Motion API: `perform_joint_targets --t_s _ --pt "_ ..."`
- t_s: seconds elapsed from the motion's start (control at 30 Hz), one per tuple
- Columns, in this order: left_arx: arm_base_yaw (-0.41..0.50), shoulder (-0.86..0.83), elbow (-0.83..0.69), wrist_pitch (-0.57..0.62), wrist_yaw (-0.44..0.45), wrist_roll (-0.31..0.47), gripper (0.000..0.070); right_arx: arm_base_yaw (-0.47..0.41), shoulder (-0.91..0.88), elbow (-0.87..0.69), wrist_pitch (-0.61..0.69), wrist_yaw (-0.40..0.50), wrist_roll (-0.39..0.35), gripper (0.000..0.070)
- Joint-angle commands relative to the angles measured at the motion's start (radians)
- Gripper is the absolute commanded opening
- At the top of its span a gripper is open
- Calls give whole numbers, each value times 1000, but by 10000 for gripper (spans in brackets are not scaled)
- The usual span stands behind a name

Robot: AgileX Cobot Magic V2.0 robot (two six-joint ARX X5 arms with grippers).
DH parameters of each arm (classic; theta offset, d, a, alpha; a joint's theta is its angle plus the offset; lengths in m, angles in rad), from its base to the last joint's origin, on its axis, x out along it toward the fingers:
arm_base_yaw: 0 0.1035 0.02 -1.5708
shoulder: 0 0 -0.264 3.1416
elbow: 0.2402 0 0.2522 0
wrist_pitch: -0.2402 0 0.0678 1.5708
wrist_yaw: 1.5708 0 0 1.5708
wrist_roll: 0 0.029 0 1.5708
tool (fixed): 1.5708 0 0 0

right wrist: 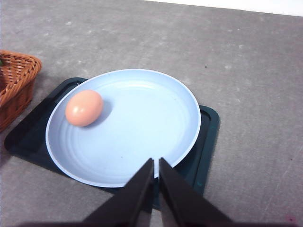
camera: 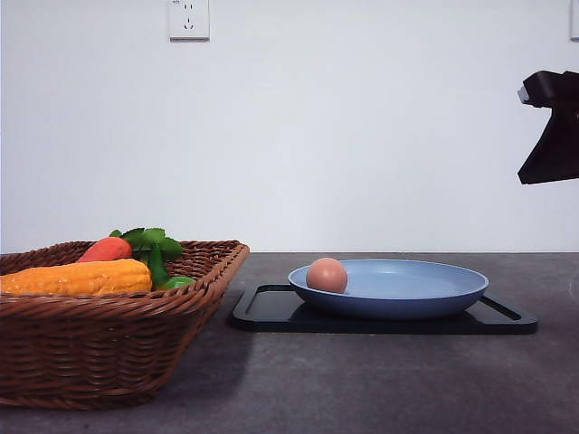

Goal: Transfer egg from basket to plate and serve

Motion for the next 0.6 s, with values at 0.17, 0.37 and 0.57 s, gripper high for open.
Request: perform_joint_targets --t_s 0.17,0.37,0.57 --pt "207 -159 -152 -5 -1 32 0 5 3 6 10 3 10 0" --pt "334 -197 -283 9 0 1 0 5 3 6 10 3 10 0" --pt "353 -208 -375 17 0 -4 0 5 3 6 10 3 10 0"
